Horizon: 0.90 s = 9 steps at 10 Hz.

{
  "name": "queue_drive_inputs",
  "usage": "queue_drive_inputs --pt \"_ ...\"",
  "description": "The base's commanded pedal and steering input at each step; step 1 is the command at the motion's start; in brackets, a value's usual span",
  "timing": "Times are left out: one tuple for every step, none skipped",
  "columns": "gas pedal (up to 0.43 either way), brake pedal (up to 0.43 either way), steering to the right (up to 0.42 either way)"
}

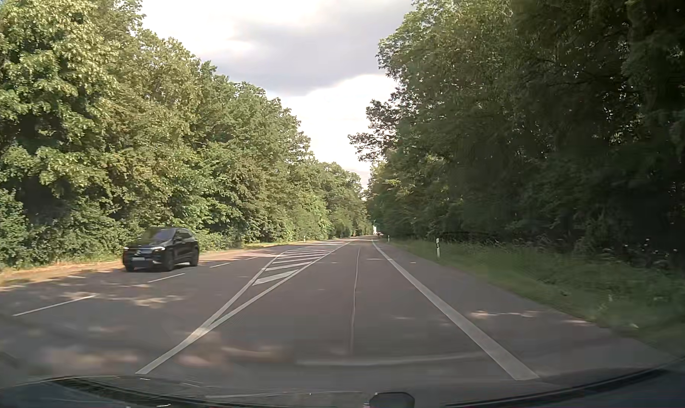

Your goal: Follow the waypoints while adhering to traffic rules and regulations

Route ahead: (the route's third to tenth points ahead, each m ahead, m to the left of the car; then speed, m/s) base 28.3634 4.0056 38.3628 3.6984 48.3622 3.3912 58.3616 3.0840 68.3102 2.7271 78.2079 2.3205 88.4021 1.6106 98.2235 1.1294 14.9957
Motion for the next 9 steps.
queue_drive_inputs --pt "0.118 0.000 0.003" --pt "0.130 0.000 0.002" --pt "0.130 0.000 0.002" --pt "0.130 0.000 0.000" --pt "0.130 0.000 0.000" --pt "0.130 0.000 0.000" --pt "0.130 0.000 -0.001" --pt "0.130 0.000 0.000" --pt "0.130 0.000 -0.001"
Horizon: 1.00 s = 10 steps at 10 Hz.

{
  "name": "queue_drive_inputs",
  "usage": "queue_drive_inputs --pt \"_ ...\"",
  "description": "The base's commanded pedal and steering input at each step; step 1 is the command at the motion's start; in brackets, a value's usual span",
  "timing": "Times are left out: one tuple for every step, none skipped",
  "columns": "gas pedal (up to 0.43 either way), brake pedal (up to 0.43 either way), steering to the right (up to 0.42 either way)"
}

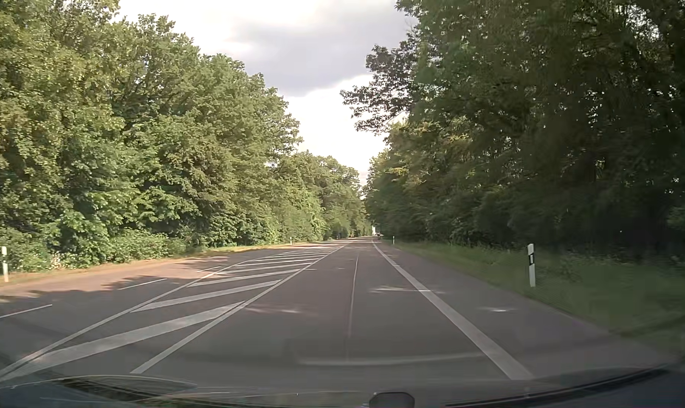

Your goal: Follow the waypoints while adhering to traffic rules and regulations

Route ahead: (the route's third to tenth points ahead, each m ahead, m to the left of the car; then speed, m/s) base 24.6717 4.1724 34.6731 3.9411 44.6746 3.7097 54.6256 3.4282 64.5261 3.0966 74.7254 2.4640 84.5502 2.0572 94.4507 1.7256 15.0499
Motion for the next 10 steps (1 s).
queue_drive_inputs --pt "0.130 0.000 -0.001" --pt "0.130 0.000 -0.001" --pt "0.130 0.000 -0.001" --pt "0.130 0.000 0.000" --pt "0.130 0.000 -0.001" --pt "0.130 0.000 -0.001" --pt "0.130 0.000 0.000" --pt "0.130 0.000 0.000" --pt "0.130 0.000 0.000" --pt "0.138 0.000 0.000"
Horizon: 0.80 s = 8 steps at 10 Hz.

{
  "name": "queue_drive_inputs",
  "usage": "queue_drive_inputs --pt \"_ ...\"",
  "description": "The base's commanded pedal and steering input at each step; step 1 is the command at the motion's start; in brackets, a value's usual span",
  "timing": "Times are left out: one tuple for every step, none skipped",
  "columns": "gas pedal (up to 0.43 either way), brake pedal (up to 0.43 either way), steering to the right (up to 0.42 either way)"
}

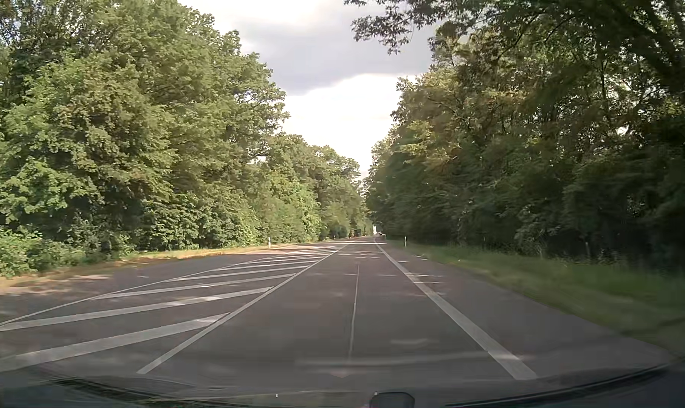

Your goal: Follow the waypoints while adhering to traffic rules and regulations

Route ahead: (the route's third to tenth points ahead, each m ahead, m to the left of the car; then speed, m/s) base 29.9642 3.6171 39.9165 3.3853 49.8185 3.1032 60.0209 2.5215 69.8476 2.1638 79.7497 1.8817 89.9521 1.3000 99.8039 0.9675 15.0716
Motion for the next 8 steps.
queue_drive_inputs --pt "0.138 0.000 0.000" --pt "0.138 0.000 0.000" --pt "0.138 0.000 0.000" --pt "0.138 0.000 0.000" --pt "0.138 0.000 0.000" --pt "0.138 0.000 0.000" --pt "0.138 0.000 0.000" --pt "0.138 0.000 0.000"
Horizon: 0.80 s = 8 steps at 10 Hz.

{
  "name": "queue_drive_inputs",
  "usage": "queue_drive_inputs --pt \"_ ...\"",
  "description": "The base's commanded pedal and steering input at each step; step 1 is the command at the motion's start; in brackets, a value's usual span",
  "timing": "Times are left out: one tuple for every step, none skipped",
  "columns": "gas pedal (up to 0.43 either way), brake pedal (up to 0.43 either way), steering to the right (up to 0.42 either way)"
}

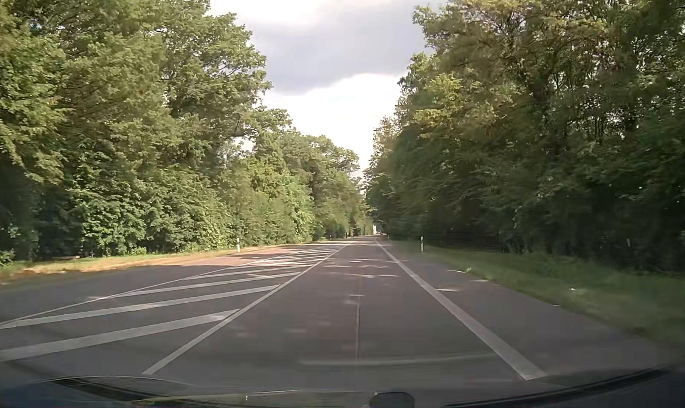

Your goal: Follow the waypoints while adhering to traffic rules and regulations

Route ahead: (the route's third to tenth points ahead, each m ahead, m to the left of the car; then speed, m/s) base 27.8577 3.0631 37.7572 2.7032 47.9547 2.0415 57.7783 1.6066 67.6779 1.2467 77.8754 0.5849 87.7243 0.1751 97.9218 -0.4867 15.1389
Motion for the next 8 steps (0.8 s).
queue_drive_inputs --pt "0.138 0.000 0.001" --pt "0.138 0.000 0.001" --pt "0.138 0.000 0.001" --pt "0.138 0.000 0.001" --pt "0.138 0.000 0.001" --pt "0.138 0.000 0.001" --pt "0.138 0.000 0.001" --pt "0.138 0.000 0.001"
